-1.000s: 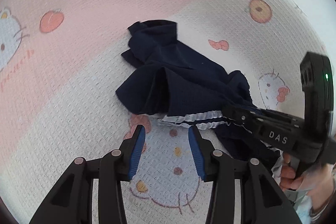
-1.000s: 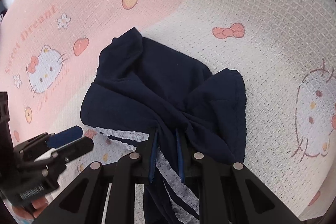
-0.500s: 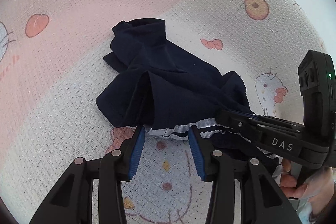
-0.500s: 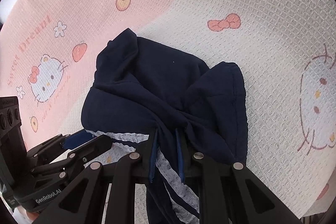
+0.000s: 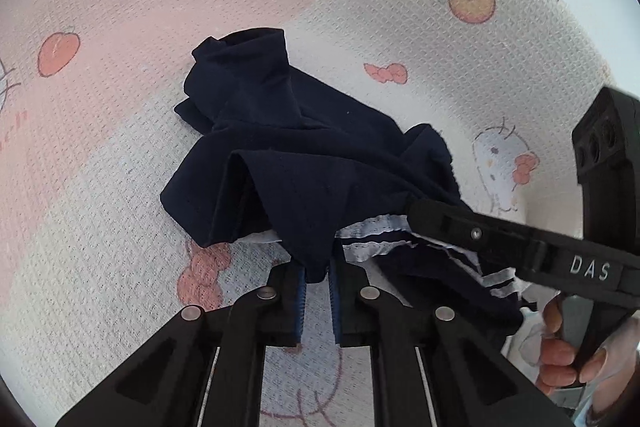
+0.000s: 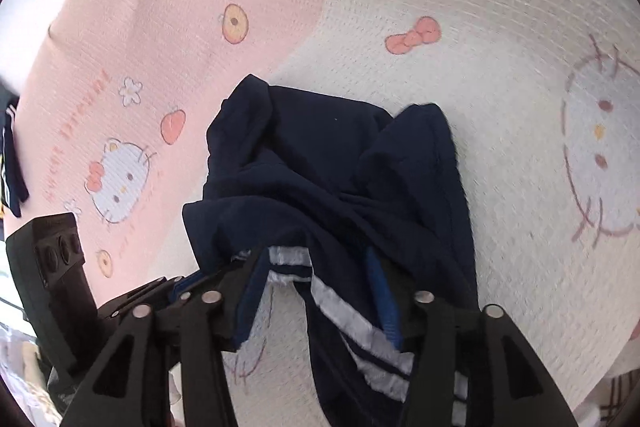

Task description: Fold clothes

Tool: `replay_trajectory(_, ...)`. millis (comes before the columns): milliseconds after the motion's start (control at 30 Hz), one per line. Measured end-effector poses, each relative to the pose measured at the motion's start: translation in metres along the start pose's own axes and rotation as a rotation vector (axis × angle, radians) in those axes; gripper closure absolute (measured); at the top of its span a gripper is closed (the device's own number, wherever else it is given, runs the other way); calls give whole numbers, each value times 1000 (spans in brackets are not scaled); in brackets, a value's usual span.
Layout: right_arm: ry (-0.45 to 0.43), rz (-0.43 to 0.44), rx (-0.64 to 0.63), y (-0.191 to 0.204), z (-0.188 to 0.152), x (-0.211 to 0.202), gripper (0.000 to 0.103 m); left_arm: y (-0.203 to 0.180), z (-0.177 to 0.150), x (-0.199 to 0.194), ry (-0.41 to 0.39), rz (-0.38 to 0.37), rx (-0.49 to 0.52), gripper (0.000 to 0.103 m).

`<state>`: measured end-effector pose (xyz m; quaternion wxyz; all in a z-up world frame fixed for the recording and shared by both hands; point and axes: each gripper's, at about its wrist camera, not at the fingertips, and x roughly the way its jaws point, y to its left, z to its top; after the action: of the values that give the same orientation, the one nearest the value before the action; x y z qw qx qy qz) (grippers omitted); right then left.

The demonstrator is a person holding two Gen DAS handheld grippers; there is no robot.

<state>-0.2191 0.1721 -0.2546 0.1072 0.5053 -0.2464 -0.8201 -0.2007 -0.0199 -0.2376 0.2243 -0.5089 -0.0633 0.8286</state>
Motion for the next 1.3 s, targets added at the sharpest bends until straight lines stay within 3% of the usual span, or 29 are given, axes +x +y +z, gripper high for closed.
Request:
replay_trajectory(167, -55, -29, -45, 1, -11, -20, 52, 9, 2, -16, -13, -53, -69, 95)
replay_trajectory(333, -82, -170, -208, 14, -31, -42, 45, 9, 3, -39, -53, -136, -92, 95)
replay_trajectory(467, -106, -175, -300, 25, -40, -51, 45, 8, 6, -46, -61, -177, -119, 95)
replay_trajectory(633, -105, -215, -450, 49, -48, -41, 45, 11, 8, -51, -70, -231, -168, 95)
replay_trajectory(800, -79, -260, -608, 73, -55, -21, 45, 13, 12, -56, -64, -217, -146, 95)
replay_trajectory(933, -115, -291, -741, 89, -55, -5, 45, 15, 14, -52, -46, -214, -137, 95)
replay_trajectory(1033, -129, -310, -747, 93, -46, 7, 45, 20, 17, -50, -43, -215, -147, 95)
replay_trajectory(1233, -113, -205, -681, 101, -32, 14, 45, 28, 22, -47, -37, -212, -151, 95)
replay_trajectory(1300, -109, -206, -689, 105, -31, 18, 54, 31, 22, -46, -30, -213, -157, 95)
